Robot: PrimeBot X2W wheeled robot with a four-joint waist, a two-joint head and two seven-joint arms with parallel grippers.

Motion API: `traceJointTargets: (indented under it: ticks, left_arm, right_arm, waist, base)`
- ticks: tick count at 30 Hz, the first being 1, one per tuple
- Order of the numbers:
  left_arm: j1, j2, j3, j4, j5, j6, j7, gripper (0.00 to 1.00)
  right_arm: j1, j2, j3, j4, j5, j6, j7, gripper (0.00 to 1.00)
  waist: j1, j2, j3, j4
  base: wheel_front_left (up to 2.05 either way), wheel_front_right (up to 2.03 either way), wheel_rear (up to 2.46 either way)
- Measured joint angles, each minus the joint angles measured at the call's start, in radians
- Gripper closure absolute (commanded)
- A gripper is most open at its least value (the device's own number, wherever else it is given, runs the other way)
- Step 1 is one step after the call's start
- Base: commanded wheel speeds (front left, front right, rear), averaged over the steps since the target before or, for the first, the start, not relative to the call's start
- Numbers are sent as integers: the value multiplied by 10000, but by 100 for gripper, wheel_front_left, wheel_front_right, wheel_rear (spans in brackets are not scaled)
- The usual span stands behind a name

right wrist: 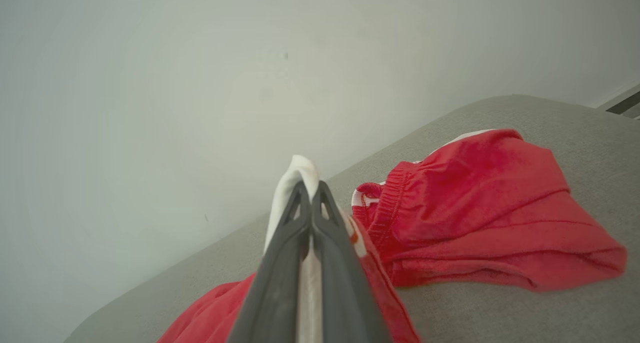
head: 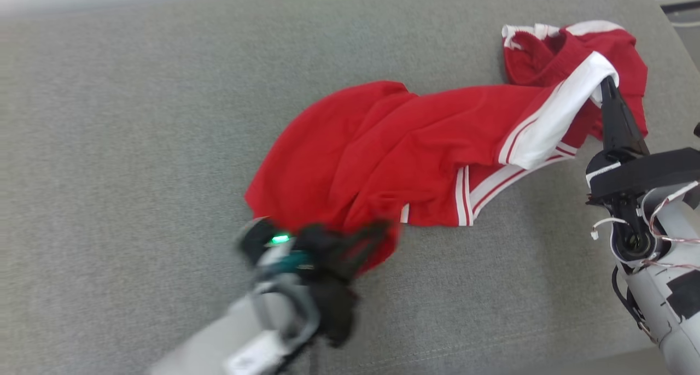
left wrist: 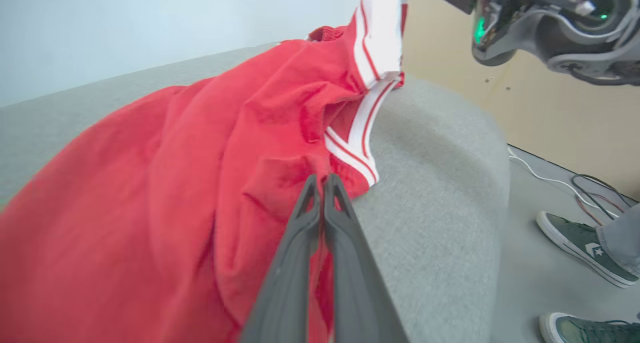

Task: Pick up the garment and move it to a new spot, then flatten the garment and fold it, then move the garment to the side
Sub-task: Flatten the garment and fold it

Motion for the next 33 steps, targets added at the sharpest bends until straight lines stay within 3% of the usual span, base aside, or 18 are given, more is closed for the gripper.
traceJointTargets:
  ticks: [5, 12, 15, 21, 26, 29, 33]
  left_arm:
    - [1007, 1726, 1106, -1011, -326, 238, -33, 100]
    - [2293, 3298, 3055, -2880, -926, 1001, -35, 100]
    - [2934, 3848, 3793, -3586, -1206, 1091, -35, 100]
    - [4380, 4226, 3873, -4278, -1298, 1244, -35, 100]
    - [5018, 4393, 3524, -4249, -1499, 1233, -33, 100]
    - [5022, 4550, 3444, -4259, -1871, 1041, 205, 100]
    - [4631, 4610, 3467, -4111, -2142, 422, 683, 100]
  right_arm:
    - [629, -10, -161, -568, 382, 0, -10, 100]
    - [2466, -25, -750, -1873, 1402, 0, -15, 100]
    - [3406, -27, -721, -2608, 1762, 0, -15, 100]
    - [5149, -395, -59, -4305, 2823, 0, 307, 100]
    - [6128, -965, 656, -4842, 3461, 0, 1218, 100]
    - [6194, -1254, 1018, -5118, 3745, 0, 1900, 100]
    - [5806, -1540, 1091, -5076, 3898, -2, 2451, 100]
  waist:
    - [0, 0, -439, 217]
    - [-1, -1, -960, 501]
    - [-1, -1, -1061, 630]
    - [-2, -2, -1082, 753]
    - [-2, -2, -971, 764]
    - [-1, -2, -894, 742]
    - [-1, -1, -692, 695]
  base:
    - [0, 0, 0]
    - [0, 0, 0]
    - [0, 0, 0]
    - [0, 0, 0]
    - [0, 0, 0]
    - [0, 0, 0]
    - [0, 0, 0]
